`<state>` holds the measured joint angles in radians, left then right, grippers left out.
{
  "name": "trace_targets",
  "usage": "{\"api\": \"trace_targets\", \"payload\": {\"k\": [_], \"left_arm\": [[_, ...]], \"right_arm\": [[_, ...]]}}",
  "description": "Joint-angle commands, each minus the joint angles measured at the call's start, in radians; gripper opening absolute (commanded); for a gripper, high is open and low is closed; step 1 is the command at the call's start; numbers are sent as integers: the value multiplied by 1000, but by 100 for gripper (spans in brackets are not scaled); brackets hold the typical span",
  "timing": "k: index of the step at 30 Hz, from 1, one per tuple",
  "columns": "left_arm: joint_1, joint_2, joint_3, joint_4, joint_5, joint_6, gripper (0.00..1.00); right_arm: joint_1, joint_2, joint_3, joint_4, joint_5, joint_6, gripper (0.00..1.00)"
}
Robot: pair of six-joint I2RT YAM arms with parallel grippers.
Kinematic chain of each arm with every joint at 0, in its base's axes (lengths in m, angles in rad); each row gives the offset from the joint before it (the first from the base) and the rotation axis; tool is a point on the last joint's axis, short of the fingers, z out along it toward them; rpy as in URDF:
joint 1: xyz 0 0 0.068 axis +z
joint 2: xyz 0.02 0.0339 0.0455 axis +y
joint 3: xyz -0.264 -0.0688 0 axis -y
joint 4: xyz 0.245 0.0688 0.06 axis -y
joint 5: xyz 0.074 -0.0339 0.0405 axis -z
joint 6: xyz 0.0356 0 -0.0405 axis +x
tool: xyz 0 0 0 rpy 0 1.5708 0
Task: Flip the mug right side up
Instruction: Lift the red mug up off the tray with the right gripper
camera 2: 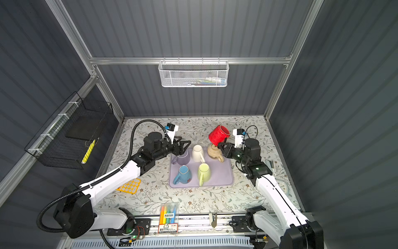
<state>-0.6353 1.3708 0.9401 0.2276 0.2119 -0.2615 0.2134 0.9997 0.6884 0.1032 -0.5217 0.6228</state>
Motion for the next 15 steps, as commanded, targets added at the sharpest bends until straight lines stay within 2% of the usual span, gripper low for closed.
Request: {"api": "trace_targets", "payload": {"k": [1,10,15], "left_arm": [[-16,38,9,118,66,-56,75],[-29,139,71,272,192,-127,75],[-37,171,78,350,224,-165,75]], "right_arm": [[-5,2,59,219,-90,30,0],[-5,70,62,392,-204,111,0],[-5,108,57,482,-244,159,0]]}}
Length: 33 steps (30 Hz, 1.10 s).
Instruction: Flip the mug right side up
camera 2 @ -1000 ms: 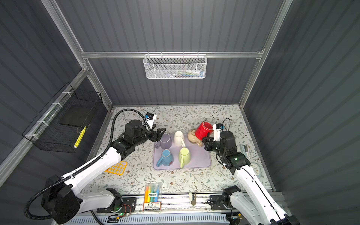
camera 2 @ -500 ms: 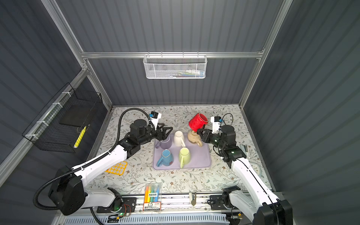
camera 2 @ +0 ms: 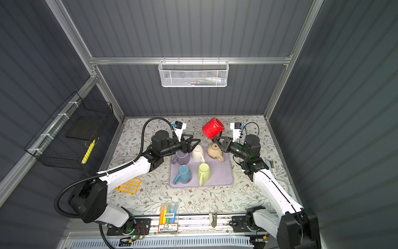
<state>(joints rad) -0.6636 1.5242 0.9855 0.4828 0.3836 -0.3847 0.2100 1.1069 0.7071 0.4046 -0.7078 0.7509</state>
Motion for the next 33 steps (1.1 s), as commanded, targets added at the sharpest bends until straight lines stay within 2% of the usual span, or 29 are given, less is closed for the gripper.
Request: {"api": "trace_targets", "payload": {"k": [1,12,23,27,33], "left_arm": [[-8,26,32,117,59,-52,76],[-8,104,39,327,95,-172,76],[-8,232,76,566,138,-349,76],[-8,219,61,538,128,-329,76],[-8,119,20,343,72,-178,75]], "right_arm": [[-1,4,39,193,-66,36,0],[-1,5,30,199,-88,25,0],[0,39,20,170,-90,-5,0],[0,30,25,76,-83,-59,0],[7,-53,-11,-222,-37,-233,0]]}}
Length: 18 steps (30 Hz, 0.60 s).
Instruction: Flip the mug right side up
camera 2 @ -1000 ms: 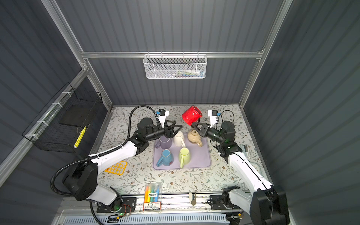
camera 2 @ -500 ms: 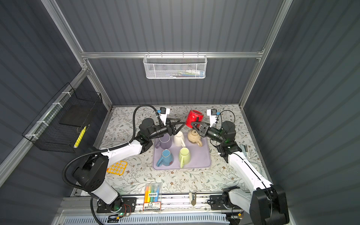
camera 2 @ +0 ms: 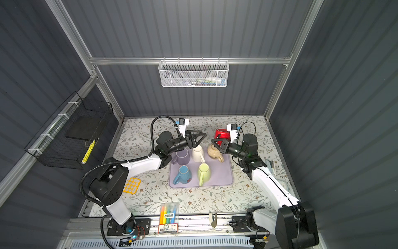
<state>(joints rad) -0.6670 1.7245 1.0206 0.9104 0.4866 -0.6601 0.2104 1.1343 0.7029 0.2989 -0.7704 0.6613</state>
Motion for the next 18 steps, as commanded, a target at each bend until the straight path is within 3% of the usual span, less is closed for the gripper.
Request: {"api": "trace_targets", "payload": {"k": [1,7,13,18], "left_arm": [[-5,-99,-19,-123,-40,127,75],[-5,-154,-15,-277,-64,239,74],[-5,-194,-24,-377,-79,296,73],[-5,-231,-30,-449,-102,337,72]], "right_arm": [[9,-105,-25,-165,48,-174,0],[56,-234,-182,-261,196,-220,0],[147,-289,-409,-58,296,-166,0],[187,-261,-499,50,356,-185,0]]}}
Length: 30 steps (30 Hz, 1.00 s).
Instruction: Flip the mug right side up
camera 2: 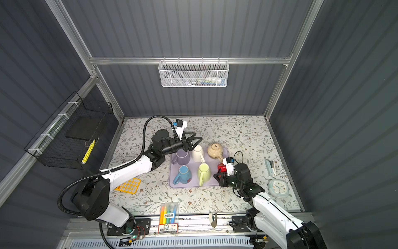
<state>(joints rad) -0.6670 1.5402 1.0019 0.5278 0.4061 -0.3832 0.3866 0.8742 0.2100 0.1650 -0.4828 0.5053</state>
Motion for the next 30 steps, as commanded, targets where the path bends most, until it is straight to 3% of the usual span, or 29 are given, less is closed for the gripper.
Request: {"api": "trace_targets", "payload": {"k": [1,20,30], "left_arm": [[-5,-55,-10,-80,-26,67,71],[-5,-84,0,-175,-54,126,69],[-5,-95,1,-237,-69,165,68]], "right_arm": [[11,5,-22,214,72,-31,0],[64,64,-175,530,91,-30,0],[91,312,-219,789,86,13,6]]}}
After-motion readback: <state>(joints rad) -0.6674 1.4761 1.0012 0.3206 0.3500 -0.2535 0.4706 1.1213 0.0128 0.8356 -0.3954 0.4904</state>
